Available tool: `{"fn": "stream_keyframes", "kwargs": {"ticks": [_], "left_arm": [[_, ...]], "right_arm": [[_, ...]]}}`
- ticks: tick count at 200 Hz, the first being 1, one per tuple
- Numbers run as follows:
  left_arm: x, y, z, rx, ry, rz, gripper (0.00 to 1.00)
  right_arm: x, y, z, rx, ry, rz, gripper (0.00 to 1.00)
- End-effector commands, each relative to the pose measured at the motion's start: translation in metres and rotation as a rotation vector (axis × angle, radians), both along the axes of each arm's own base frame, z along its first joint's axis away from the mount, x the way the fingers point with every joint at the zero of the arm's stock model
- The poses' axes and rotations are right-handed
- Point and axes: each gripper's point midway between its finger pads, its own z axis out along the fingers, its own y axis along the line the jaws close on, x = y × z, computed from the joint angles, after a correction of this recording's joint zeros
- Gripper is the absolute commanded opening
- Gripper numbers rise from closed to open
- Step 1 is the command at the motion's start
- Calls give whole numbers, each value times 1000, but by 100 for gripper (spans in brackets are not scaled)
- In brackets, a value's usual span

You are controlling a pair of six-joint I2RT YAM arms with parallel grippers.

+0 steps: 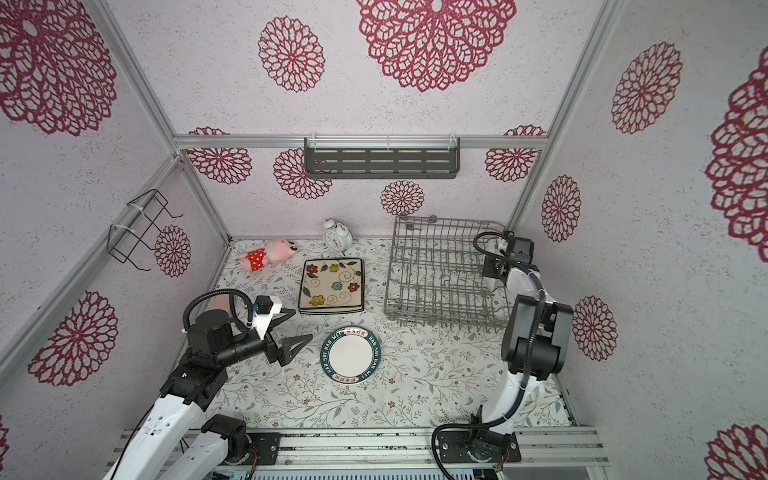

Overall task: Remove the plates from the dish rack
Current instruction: 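Lower the right gripper and grasp the last white plate's rim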

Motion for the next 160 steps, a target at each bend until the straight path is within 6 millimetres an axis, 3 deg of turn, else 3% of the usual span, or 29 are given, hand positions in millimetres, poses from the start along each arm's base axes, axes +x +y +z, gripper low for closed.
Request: {"fn": "stream_keyframes", "kwargs": {"ticks": [1, 160], "left_arm": [[2, -1, 16, -5, -62, -17, 97], [-1, -2, 16, -8, -60, -24, 97]], "right_arm": [[9, 4, 15, -38, -28, 30, 56], [12, 18, 6, -55, 40, 95, 13]]}}
